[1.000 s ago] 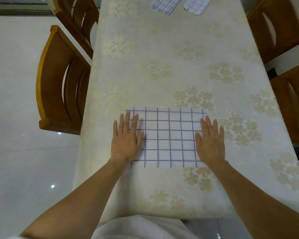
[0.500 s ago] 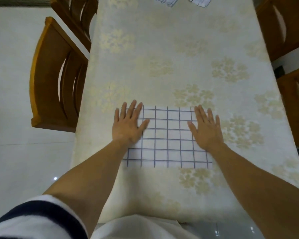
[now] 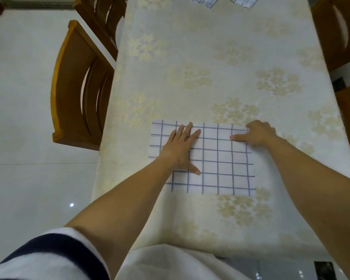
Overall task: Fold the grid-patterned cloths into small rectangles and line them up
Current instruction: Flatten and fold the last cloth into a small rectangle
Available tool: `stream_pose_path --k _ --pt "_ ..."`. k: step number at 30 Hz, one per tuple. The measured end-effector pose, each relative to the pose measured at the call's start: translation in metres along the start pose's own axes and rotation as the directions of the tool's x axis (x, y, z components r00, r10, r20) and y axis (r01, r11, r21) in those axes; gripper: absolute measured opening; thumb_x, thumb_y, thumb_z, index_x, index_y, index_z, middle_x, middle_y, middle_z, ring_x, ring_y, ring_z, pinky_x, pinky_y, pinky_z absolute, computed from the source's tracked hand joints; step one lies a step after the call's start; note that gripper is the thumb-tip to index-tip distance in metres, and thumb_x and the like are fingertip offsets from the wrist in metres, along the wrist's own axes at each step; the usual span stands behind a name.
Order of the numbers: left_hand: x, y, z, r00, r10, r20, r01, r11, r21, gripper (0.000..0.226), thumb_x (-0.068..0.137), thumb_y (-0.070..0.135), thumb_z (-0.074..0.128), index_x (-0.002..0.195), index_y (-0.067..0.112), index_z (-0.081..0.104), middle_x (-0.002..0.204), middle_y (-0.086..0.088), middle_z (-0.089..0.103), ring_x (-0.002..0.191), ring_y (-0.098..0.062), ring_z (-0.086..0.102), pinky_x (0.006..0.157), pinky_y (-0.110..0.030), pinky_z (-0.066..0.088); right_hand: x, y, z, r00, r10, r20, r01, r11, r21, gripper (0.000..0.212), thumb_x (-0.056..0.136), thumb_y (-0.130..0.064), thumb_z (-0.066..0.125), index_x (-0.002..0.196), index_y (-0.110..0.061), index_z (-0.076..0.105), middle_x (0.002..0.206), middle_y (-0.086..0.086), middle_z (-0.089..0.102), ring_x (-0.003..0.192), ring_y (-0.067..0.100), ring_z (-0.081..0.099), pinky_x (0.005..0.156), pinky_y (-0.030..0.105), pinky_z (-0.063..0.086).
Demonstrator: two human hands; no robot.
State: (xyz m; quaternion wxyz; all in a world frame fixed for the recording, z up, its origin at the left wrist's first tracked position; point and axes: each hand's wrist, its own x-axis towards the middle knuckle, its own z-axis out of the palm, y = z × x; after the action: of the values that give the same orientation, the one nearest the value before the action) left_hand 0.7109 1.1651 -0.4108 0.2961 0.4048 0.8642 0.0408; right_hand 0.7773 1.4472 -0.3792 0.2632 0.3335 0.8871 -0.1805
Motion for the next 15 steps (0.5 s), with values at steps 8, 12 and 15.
stream_pose_path --k 8,12,15 --pt "0.006 0.024 -0.012 0.963 -0.192 0.187 0.177 0.98 0.095 0.161 0.053 0.073 0.085 0.148 0.03 -0.038 0.149 -0.003 -0.052 0.143 -0.035 -0.039 0.119 -0.06 -0.014 -0.077 0.021 0.058 0.995 0.103 0.001 -0.073 0.693 0.718 0.039 0.088 -0.049 0.069 0.105 -0.014 0.069 0.097 -0.002 0.07 0.089 0.017 0.066 0.086 0.033 0.053" --pt "0.007 0.035 -0.018 0.936 -0.257 0.24 0.238 0.966 0.104 0.163 0.055 0.066 0.088 0.144 0.029 -0.043 0.144 -0.005 -0.057 0.14 -0.037 -0.043 0.117 -0.063 -0.015 -0.114 0.016 0.09 0.967 0.164 -0.195 -0.008 0.785 0.619 0.037 0.087 -0.061 0.059 0.069 -0.032 0.043 0.067 -0.012 0.041 0.062 0.007 0.044 0.057 0.025 0.032" --pt "0.008 0.034 -0.019 0.927 -0.266 0.265 0.248 0.964 0.1 0.164 0.055 0.066 0.088 0.142 0.029 -0.045 0.142 -0.005 -0.059 0.138 -0.038 -0.045 0.117 -0.064 -0.014 -0.119 0.013 0.082 0.92 0.183 -0.345 0.073 0.787 0.613 0.032 0.093 -0.057 0.055 0.094 -0.027 0.066 0.089 -0.01 0.058 0.084 0.012 0.057 0.081 0.025 0.041"
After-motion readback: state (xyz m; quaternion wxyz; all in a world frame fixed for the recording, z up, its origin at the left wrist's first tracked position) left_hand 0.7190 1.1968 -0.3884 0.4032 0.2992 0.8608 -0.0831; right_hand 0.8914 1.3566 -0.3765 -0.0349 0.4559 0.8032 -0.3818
